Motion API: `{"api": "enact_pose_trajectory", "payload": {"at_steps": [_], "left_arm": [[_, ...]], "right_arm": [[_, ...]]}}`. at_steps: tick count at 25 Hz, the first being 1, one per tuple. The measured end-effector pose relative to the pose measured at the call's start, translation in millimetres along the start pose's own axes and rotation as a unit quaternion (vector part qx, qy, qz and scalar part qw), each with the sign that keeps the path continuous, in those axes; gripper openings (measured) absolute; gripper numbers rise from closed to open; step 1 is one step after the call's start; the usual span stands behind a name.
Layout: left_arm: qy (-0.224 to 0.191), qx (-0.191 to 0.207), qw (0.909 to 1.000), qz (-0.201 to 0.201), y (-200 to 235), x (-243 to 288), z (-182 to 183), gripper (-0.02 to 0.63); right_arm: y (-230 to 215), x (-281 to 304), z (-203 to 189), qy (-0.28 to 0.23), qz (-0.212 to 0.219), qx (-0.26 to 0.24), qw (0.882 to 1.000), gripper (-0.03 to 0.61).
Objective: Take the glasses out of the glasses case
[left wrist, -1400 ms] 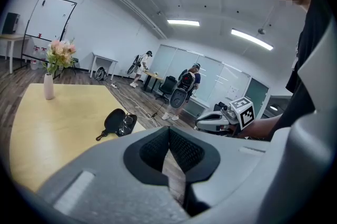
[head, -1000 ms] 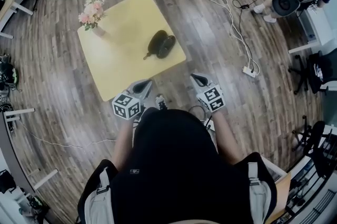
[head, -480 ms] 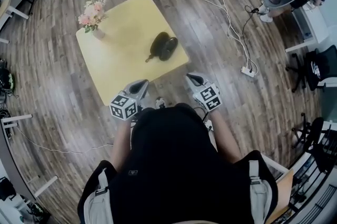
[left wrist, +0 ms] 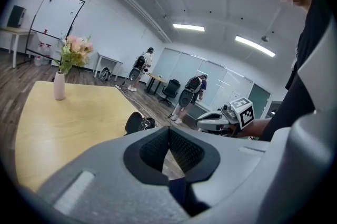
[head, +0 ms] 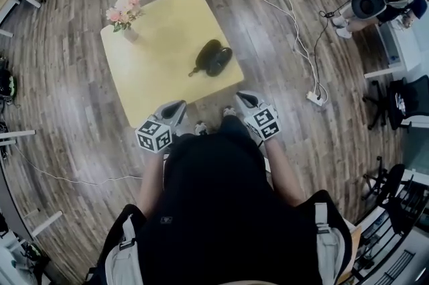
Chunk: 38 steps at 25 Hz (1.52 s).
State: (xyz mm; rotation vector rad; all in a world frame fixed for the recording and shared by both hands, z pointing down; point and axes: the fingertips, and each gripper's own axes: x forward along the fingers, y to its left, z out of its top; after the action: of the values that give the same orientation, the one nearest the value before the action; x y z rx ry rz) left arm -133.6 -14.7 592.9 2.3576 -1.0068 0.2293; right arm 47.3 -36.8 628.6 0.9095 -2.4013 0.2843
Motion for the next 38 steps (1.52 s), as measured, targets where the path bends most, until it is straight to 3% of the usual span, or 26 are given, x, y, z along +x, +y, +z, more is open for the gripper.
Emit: {"api": "enact_pose_trajectory", "payload": {"at_steps": [5,9,20,28,33,38], "left_arm": [[-0.02,-0.009,0.9991,0.036,16.6,-1.6,15.3,0.011],[-0.046,-0.026,0.9958,0.074,32.7,3.1,29.1,0.011],[-0.099,-0.07,0.9818,0.147,47.7,53.8,61.1,0.011],[-0.124,-0.086,0.9694,0.193,49.1,74.8,80.6,0.011],[-0.15,-0.105,0.9523,0.244,51.8,73.7,82.7,0.011],[-0.176,-0.139,0.925,0.307,39.5,67.5,67.6,0.011]], "right_arm": [[-7.8,22.8,13.8,0.0,0.035,-0.016,0.999,0.003],[-24.9,43.8,36.8,-0.006,0.067,-0.057,0.996,0.003],[-112.3,80.1,64.8,0.011,0.133,-0.12,0.984,0.003],[-140.0,95.6,70.0,0.03,0.188,-0.153,0.97,0.003],[-145.6,115.1,68.3,0.048,0.24,-0.2,0.949,0.003],[-142.9,130.5,58.4,0.073,0.304,-0.269,0.911,0.003]]}}
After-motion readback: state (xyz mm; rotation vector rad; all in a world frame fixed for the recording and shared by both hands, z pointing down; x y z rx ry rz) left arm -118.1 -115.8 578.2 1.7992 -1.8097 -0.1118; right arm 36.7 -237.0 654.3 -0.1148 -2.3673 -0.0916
